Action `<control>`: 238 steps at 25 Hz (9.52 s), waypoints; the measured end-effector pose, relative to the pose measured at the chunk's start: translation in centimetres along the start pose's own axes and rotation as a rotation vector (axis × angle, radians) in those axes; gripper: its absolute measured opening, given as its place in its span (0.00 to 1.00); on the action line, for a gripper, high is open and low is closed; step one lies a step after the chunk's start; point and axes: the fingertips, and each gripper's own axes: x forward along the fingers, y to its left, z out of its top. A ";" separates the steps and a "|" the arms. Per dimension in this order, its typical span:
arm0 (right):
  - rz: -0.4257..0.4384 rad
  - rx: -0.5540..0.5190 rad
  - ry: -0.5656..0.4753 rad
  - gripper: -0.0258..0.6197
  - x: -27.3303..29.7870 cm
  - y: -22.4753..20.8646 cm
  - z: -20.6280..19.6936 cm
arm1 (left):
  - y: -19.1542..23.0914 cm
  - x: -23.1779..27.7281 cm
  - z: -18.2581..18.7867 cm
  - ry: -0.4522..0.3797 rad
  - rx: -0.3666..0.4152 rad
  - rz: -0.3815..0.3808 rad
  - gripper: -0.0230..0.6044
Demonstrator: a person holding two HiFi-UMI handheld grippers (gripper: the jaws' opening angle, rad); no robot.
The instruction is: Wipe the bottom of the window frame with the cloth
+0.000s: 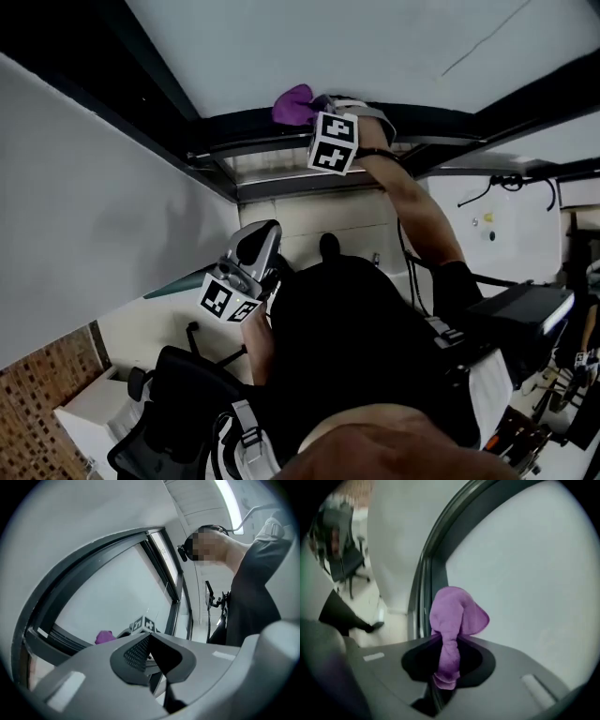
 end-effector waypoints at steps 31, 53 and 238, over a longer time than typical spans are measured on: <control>-0.052 -0.011 -0.166 0.13 5.0 0.8 8.2 | 1.0 0.4 -0.4 0.051 0.002 -0.006 0.04; 0.035 -0.236 0.252 0.13 0.6 -3.9 -8.7 | -0.8 3.7 -2.3 0.046 -0.021 -0.050 0.04; -0.248 0.936 -0.436 0.14 -9.3 -6.0 -26.7 | -6.1 11.6 -7.4 0.261 -0.037 -0.207 0.04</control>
